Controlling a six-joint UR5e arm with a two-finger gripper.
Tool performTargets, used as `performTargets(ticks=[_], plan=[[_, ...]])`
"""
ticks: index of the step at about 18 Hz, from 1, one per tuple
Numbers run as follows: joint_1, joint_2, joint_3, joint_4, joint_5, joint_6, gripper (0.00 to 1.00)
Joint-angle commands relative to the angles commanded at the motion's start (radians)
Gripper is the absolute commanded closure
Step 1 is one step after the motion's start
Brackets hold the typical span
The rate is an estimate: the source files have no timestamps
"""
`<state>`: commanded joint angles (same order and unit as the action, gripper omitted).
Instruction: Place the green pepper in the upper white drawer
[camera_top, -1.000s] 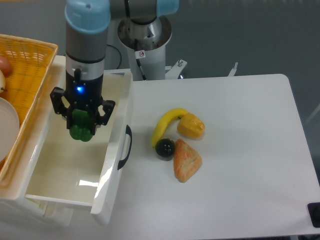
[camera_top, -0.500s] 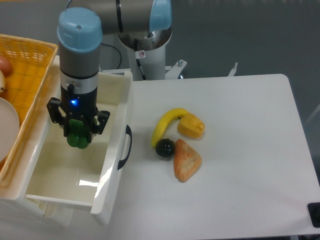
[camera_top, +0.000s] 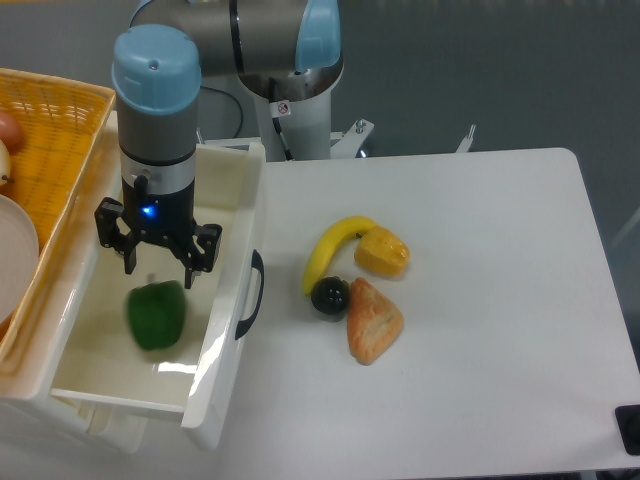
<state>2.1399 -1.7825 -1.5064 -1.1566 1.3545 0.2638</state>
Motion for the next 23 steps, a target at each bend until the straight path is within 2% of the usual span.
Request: performTargets(ticks=[3,11,14,19,23], plan=[[0.0,0.005,0.018,0.0,0.0,0.0,0.09],[0.054,0.014,0.051,0.021,-0.002,-0.003,0.04],[0.089,0.014,0.058,0.025,-0.002,-0.006,0.0],[0.182,0.017,0.08,0.031,-0.006,-0.005,0.0],[0.255,0.017,0.083,0.06,-0.008,0.006,0.0]])
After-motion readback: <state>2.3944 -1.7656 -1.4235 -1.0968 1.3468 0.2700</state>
